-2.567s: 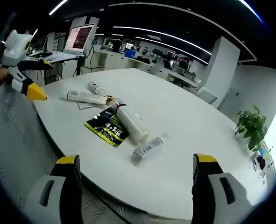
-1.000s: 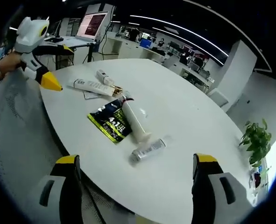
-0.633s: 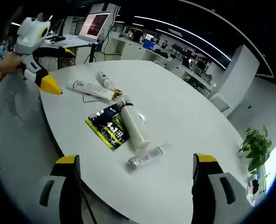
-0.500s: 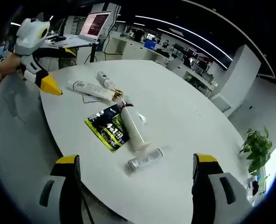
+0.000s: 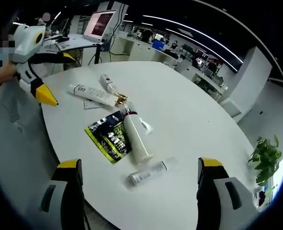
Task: Arrange the skincare products in the storage area until every visible bottle or jar stands upright without overlapping.
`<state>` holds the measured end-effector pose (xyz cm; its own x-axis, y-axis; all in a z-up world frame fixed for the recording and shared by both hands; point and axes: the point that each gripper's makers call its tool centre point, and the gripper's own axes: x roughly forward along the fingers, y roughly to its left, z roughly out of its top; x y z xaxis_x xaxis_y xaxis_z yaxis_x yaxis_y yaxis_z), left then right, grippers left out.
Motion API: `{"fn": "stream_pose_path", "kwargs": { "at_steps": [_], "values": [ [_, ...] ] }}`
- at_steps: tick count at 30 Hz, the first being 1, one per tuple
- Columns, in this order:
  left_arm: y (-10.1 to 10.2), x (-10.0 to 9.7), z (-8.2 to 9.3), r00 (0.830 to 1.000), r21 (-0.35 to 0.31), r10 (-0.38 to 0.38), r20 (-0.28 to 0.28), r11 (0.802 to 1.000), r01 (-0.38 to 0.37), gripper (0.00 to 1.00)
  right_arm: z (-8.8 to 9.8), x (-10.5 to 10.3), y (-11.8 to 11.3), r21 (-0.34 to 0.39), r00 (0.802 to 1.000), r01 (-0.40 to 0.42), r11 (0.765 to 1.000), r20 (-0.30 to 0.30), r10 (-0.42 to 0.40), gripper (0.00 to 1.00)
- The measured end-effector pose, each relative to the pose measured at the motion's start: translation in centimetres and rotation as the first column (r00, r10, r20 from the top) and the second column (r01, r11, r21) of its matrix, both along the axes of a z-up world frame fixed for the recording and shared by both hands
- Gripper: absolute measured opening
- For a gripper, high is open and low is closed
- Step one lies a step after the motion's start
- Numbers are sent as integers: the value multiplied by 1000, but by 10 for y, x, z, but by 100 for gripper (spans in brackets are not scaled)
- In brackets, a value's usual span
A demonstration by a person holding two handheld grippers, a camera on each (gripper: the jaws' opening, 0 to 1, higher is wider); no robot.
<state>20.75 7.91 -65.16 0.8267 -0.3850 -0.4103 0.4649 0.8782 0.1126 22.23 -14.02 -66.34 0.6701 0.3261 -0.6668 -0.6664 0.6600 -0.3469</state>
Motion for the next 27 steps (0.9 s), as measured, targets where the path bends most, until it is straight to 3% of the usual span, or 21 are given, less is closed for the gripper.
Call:
{"fn": "stream_pose_path", "kwargs": {
  "at_steps": [27],
  "values": [
    [-4,0,-4,1000,8,-13,-17,1000,13,99,-18,36,9,-28,994,-77,997,-84,74,99]
  ]
}}
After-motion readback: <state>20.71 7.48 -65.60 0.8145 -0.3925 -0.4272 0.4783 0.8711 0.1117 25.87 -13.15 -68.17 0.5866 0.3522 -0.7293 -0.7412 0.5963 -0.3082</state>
